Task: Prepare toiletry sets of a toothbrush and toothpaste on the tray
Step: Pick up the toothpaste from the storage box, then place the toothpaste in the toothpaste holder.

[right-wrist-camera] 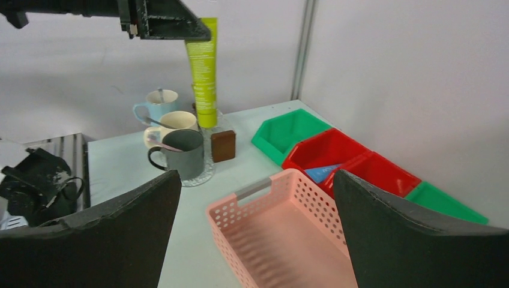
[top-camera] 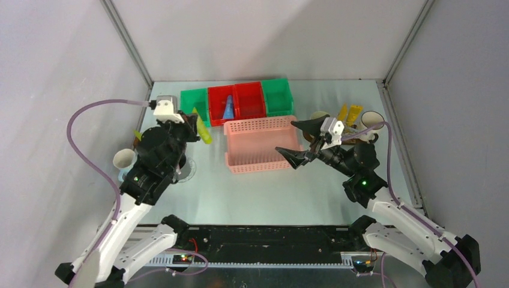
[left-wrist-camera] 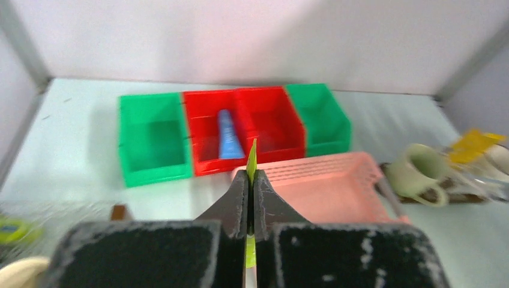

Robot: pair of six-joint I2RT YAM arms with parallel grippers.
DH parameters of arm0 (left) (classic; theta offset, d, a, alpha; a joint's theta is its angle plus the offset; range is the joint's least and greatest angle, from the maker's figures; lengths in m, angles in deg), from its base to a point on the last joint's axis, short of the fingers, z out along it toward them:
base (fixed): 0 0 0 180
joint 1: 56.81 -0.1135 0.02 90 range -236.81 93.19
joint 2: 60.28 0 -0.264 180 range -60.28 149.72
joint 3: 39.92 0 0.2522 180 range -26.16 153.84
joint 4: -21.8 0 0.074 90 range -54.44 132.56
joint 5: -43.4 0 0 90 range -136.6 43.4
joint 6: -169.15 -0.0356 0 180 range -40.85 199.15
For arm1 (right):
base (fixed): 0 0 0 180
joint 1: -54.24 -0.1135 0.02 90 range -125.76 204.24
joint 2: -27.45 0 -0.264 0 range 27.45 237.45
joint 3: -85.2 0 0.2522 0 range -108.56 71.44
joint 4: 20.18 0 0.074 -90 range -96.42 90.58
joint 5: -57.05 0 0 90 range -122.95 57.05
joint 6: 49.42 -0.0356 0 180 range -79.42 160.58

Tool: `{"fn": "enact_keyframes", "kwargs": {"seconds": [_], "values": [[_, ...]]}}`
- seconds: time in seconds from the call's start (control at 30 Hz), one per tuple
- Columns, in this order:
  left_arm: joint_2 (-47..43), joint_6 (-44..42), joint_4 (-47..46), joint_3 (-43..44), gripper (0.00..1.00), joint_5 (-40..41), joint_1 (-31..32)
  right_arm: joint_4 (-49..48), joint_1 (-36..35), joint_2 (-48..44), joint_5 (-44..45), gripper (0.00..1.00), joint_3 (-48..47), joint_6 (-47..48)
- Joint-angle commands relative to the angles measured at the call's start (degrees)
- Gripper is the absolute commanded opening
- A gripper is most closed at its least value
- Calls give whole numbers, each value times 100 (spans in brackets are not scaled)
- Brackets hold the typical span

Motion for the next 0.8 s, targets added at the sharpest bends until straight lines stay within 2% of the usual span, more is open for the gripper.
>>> {"fn": "enact_keyframes", "kwargs": {"seconds": [0.0,0.13,0.47,0.67,0.77], "values": [[-271,-78,-441,-423,0,1285,-435,92,127,-224,305,99,154,162],[-245,-17,-669,-715,0,1575,-1021,69,256,-287,300,99,287,136],[345,-102,-1681,-1290,0,1525,-2449,-86,355,-342,418,99,486,312],[719,-110,-3392,-1942,0,1589,-2962,-102,343,-469,607,99,620,365],[1076,-15,-3595,-1990,0,1628,-3240,-75,331,-500,671,99,630,575]]}}
